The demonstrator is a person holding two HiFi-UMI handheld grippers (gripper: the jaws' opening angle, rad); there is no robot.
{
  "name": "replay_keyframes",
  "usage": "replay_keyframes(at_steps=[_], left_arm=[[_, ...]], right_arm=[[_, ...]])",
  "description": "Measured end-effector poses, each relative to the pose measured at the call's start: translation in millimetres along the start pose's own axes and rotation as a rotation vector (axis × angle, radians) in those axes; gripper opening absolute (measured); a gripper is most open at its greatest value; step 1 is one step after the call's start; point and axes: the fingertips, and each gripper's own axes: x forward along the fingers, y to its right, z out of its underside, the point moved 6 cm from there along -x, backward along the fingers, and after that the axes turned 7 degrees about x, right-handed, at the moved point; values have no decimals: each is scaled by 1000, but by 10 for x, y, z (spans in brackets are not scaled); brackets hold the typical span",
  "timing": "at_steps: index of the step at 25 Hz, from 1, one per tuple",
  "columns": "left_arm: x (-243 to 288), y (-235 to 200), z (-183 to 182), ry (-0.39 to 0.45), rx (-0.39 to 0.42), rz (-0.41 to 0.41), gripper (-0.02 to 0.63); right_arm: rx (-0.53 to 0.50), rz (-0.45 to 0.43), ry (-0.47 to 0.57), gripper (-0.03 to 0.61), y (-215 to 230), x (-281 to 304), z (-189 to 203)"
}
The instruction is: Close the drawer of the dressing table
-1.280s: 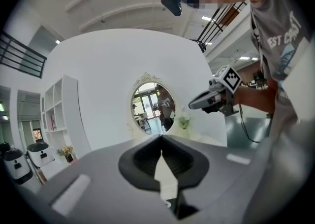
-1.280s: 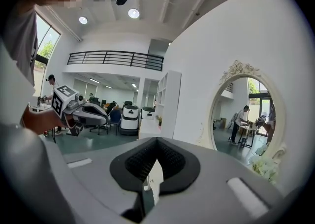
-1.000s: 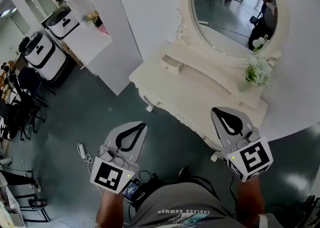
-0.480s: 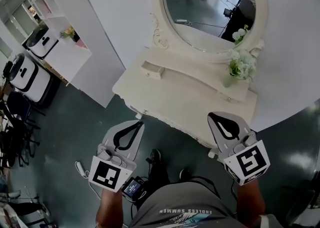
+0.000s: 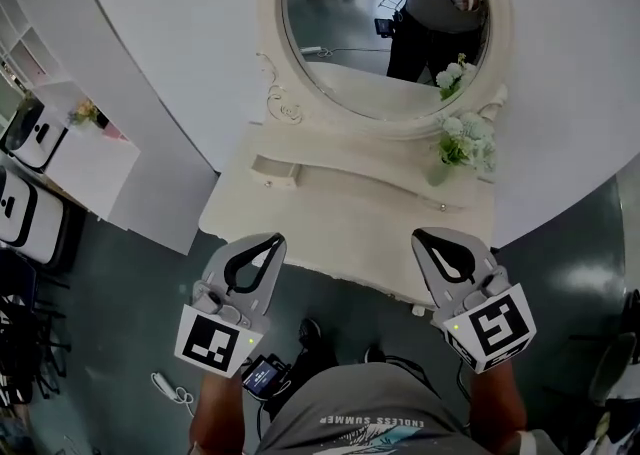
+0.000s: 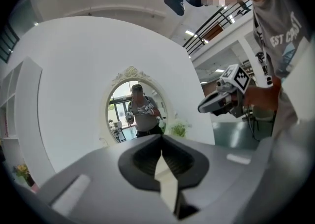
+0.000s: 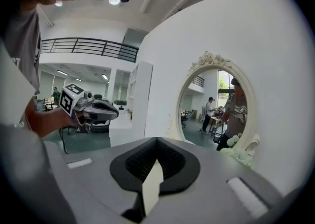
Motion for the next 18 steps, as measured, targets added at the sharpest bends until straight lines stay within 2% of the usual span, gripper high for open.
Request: replay_keyframes(at_steps=[12,18], left_arm=[[256,-983,360,58,7,120,2],[270,-1288,536,80,-5,141,2]], right_arm=[[4,129,2,1,-254,782,-372],[-12,161,0,0,-406,1026,-490]])
